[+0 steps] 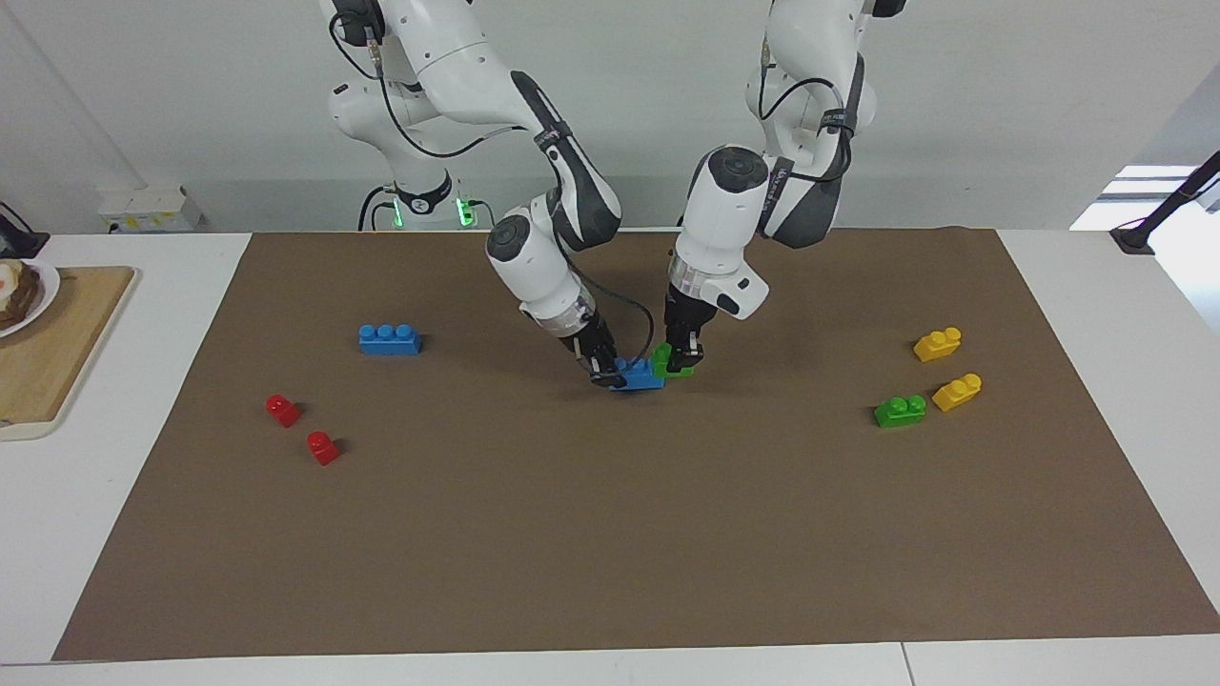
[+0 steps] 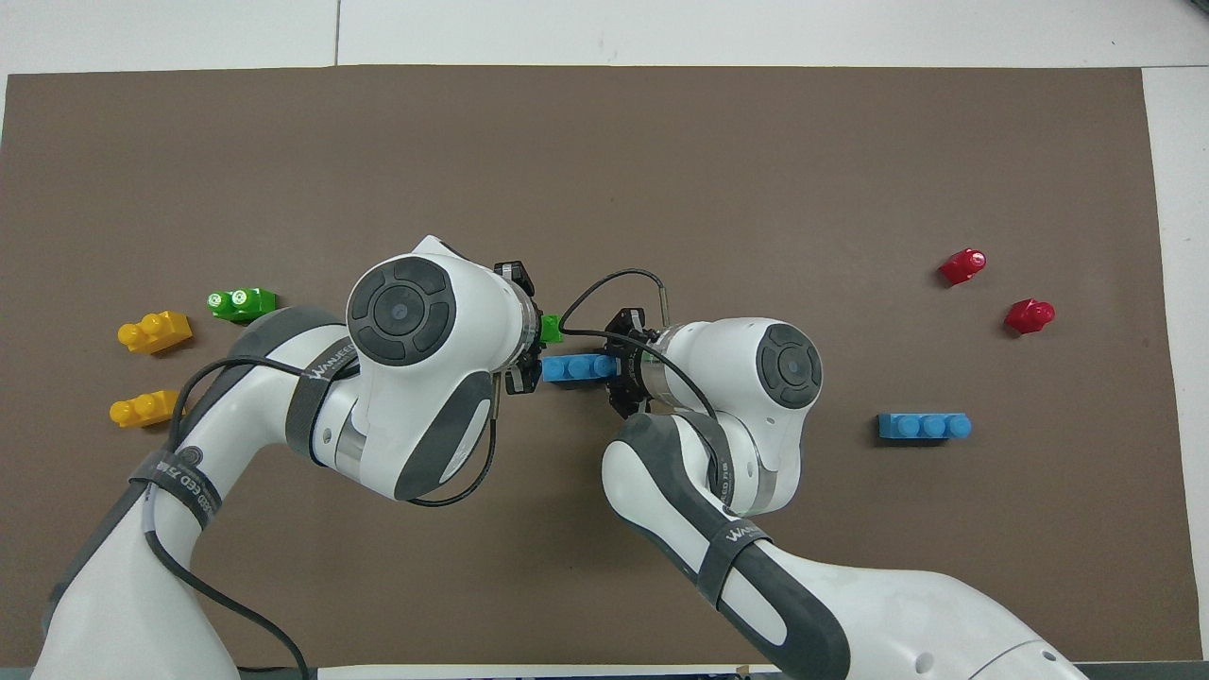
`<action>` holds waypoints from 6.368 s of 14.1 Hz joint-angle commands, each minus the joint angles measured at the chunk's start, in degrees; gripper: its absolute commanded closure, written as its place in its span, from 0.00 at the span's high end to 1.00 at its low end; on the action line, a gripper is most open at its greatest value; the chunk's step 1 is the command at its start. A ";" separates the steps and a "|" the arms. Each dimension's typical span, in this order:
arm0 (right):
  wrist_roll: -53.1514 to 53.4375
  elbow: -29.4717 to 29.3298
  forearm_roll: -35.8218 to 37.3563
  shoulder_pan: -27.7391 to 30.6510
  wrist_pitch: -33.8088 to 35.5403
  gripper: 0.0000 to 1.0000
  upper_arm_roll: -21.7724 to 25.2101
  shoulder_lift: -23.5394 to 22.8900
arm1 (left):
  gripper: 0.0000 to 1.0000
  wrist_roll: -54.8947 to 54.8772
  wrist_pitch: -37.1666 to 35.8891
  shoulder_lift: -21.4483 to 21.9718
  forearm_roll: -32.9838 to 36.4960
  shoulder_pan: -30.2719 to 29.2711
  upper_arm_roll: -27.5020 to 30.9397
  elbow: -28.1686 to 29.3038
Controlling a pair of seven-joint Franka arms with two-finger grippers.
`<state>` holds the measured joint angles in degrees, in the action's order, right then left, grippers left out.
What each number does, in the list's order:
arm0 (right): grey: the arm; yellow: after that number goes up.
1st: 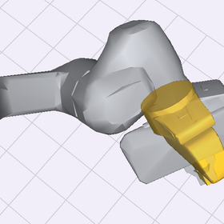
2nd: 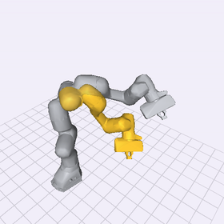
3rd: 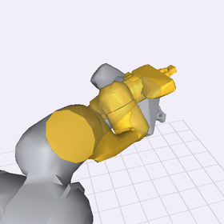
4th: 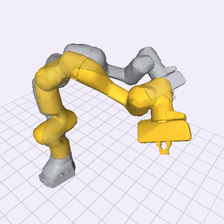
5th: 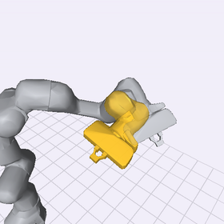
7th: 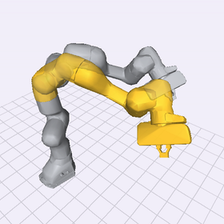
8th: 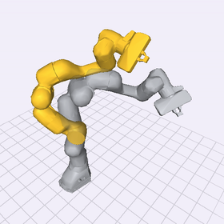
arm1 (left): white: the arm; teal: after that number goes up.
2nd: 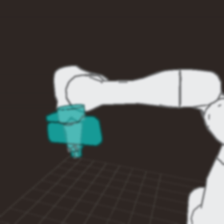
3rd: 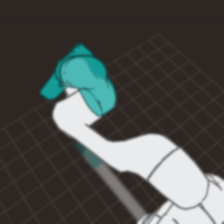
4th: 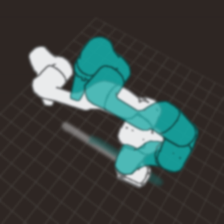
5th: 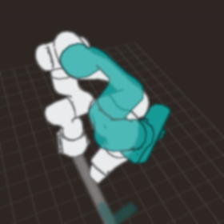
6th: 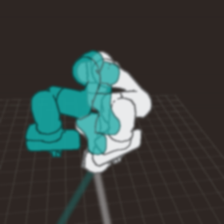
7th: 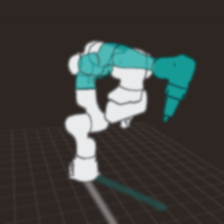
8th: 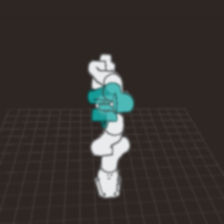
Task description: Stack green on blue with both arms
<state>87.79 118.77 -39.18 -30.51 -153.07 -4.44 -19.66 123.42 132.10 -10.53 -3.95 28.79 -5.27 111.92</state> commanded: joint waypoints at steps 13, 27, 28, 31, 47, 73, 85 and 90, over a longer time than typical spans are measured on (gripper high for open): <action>-3.24 2.34 -1.33 0.10 -1.88 0.00 0.31 -0.38 | 0.28 7.62 -0.08 -2.39 -0.80 4.17 0.79 1.81; -3.42 2.43 -1.33 0.10 -1.88 0.00 0.31 -0.38 | 0.28 4.89 2.10 -0.46 -0.36 5.49 0.88 7.25; -3.42 2.43 -1.33 0.10 -1.88 0.00 0.31 -0.38 | 0.28 5.16 2.98 -0.72 -0.36 5.49 0.88 7.43; -3.42 2.43 -1.33 0.10 -1.88 0.00 0.31 -0.38 | 0.28 5.77 3.69 -1.51 -0.36 5.23 0.96 7.52; -1.14 1.03 -3.71 6.42 6.18 0.93 0.48 5.05 | 1.00 -30.80 -20.46 7.88 3.07 -12.16 1.40 -6.28; -83.30 -19.89 38.57 34.37 54.00 0.98 1.10 20.27 | 1.00 -108.48 -39.99 13.43 2.36 -26.15 0.61 -10.24; -84.10 -23.93 41.38 34.90 60.25 0.98 1.10 19.74 | 1.00 -108.75 -33.92 12.81 -0.01 -26.50 1.23 -12.69; -84.02 -23.93 41.12 34.90 59.82 0.98 1.01 19.74 | 1.00 -111.36 -34.27 11.93 0.17 -27.12 1.32 -15.68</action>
<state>4.72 95.91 1.17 3.58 -93.90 -2.71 0.52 15.21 97.87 1.79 -3.27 2.44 -3.89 97.54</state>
